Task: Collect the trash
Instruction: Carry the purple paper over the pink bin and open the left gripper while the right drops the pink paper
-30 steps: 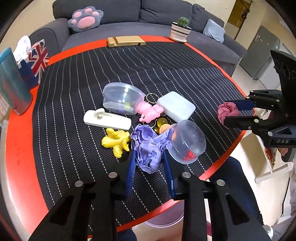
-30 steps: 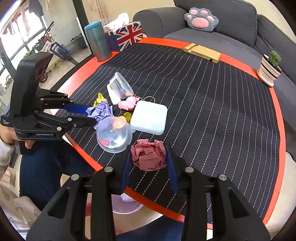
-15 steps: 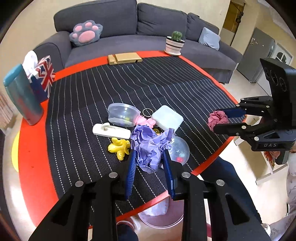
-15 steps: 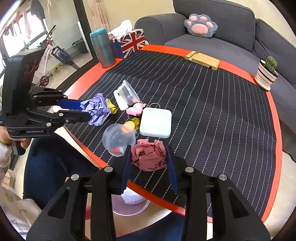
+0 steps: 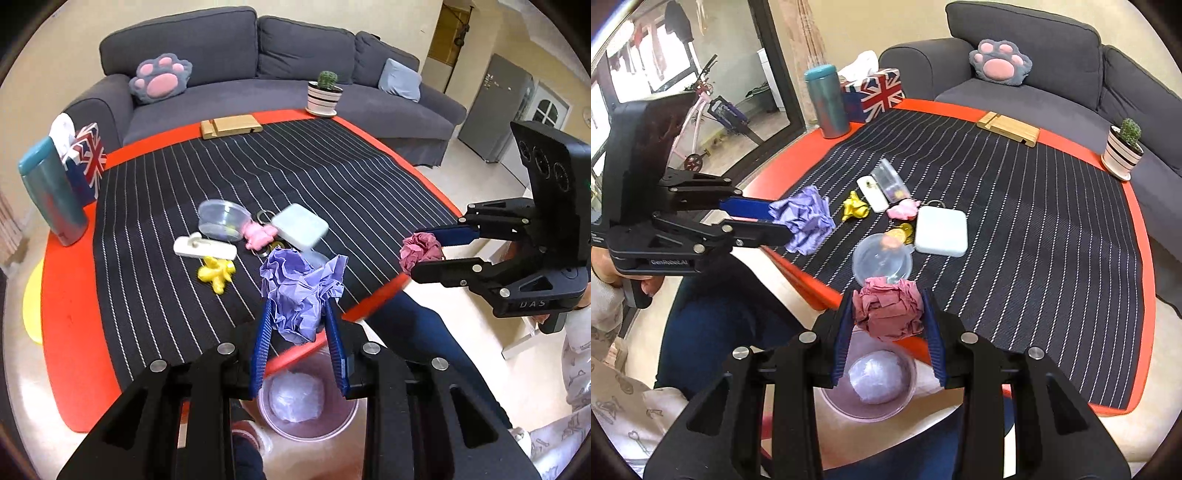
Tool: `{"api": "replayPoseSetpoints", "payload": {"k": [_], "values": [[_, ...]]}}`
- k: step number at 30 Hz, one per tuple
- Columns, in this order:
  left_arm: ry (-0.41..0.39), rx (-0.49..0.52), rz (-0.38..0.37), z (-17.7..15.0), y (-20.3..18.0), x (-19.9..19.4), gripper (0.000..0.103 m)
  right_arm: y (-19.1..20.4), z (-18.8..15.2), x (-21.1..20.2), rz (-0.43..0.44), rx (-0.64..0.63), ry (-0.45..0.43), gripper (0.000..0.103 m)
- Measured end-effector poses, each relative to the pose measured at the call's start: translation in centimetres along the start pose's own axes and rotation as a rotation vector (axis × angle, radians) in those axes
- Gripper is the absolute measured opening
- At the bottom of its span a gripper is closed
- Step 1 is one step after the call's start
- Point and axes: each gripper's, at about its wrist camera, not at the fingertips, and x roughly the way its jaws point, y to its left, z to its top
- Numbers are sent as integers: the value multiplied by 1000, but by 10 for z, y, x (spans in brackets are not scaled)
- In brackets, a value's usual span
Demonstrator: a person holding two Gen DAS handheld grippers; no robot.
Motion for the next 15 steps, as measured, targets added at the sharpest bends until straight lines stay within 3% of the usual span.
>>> {"api": "replayPoseSetpoints", "payload": {"k": [15], "values": [[83, 14, -72, -52, -29, 4, 29, 28, -39, -10, 29, 15, 28, 36]]}}
